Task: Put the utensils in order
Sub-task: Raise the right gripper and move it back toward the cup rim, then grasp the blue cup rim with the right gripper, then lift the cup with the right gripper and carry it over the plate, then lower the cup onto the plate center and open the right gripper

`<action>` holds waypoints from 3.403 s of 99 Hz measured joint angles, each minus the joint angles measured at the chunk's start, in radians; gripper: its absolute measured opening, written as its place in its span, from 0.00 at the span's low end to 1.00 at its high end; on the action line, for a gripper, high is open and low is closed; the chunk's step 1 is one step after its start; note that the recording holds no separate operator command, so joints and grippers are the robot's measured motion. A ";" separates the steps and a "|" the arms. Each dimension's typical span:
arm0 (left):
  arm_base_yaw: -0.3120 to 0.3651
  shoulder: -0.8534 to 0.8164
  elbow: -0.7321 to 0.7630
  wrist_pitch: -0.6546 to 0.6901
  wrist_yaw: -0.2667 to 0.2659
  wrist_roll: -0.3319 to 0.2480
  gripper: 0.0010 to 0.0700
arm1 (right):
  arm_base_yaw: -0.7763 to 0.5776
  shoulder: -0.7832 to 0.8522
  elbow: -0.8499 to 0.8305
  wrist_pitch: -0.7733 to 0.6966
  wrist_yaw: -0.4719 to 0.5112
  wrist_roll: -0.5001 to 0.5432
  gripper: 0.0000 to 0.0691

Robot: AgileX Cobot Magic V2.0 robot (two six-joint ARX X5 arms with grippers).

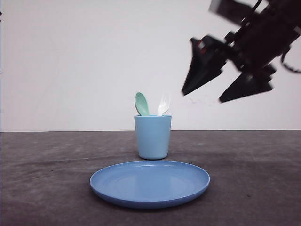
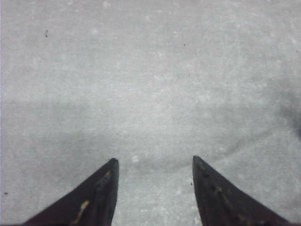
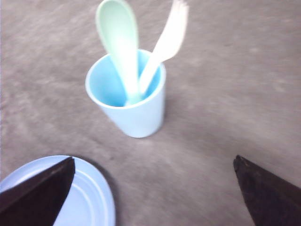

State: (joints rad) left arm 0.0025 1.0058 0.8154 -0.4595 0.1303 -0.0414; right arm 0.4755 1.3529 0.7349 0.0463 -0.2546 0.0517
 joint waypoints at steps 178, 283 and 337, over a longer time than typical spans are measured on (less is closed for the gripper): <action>0.000 0.000 0.000 0.000 0.000 0.000 0.42 | 0.071 0.212 0.308 -0.018 0.000 0.005 0.67; 0.000 0.000 0.000 0.006 0.000 0.000 0.42 | 0.311 -0.236 -0.147 -0.030 0.128 0.032 0.67; -0.003 0.000 0.000 0.006 0.000 0.000 0.42 | 0.349 0.040 -0.147 0.185 0.124 0.032 0.67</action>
State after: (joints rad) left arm -0.0006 1.0054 0.8154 -0.4530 0.1303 -0.0414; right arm 0.8249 1.3930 0.5877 0.2317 -0.1307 0.0837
